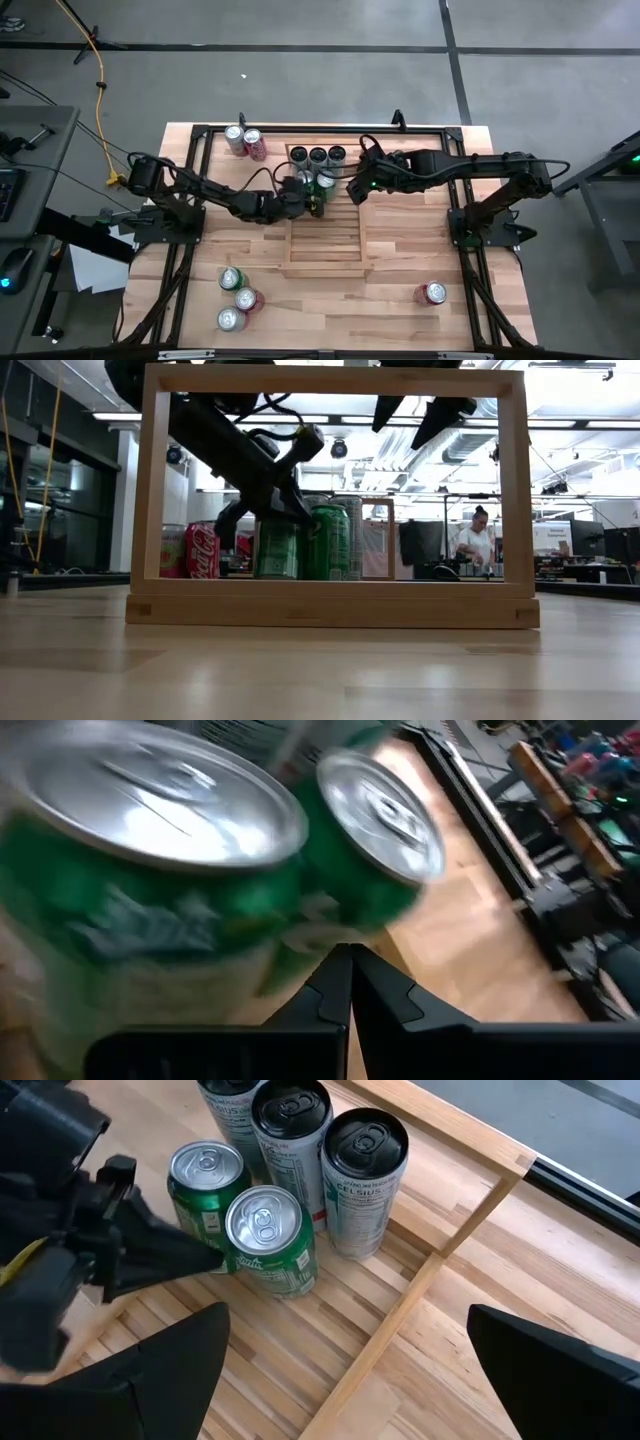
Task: Place canned beverage on shelf
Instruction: Adjust the green can on the shelf
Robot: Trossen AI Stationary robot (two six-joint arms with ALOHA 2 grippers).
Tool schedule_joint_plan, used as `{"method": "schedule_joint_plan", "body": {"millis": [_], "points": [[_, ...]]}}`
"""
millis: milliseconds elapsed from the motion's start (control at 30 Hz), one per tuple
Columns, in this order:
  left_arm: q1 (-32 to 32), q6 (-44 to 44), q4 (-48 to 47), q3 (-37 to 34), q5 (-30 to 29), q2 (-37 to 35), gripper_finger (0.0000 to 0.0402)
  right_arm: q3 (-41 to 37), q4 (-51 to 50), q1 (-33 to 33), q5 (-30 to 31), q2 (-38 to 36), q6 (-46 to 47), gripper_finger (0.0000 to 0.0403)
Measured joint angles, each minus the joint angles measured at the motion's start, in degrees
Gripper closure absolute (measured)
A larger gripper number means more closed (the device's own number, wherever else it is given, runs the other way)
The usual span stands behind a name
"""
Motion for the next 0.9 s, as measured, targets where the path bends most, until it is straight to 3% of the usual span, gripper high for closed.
{"method": "schedule_joint_plan", "body": {"millis": [333,600,733,900], "points": [[-3.52,0.7,0.6,-0.04,4.18,-3.06,0.0401,0.0,0.0,0.0,0.02,0.0,-0.01,0.0009],[-2.24,25.48,-1.57,0.02,5.77,-17.31,0.0395,0.0,0.0,0.0,0.22,0.0,-1.5,0.0009],[2.55,25.6,-11.73,0.04,8.45,-22.3,0.0355,0.0,0.02,0.0,0.22,0.0,-1.5,0.0009],[9.22,20.41,-18.3,-0.07,14.67,-22.4,0.0257,0.0,0.02,0.0,0.2,0.0,-1.5,0.0009]]}}
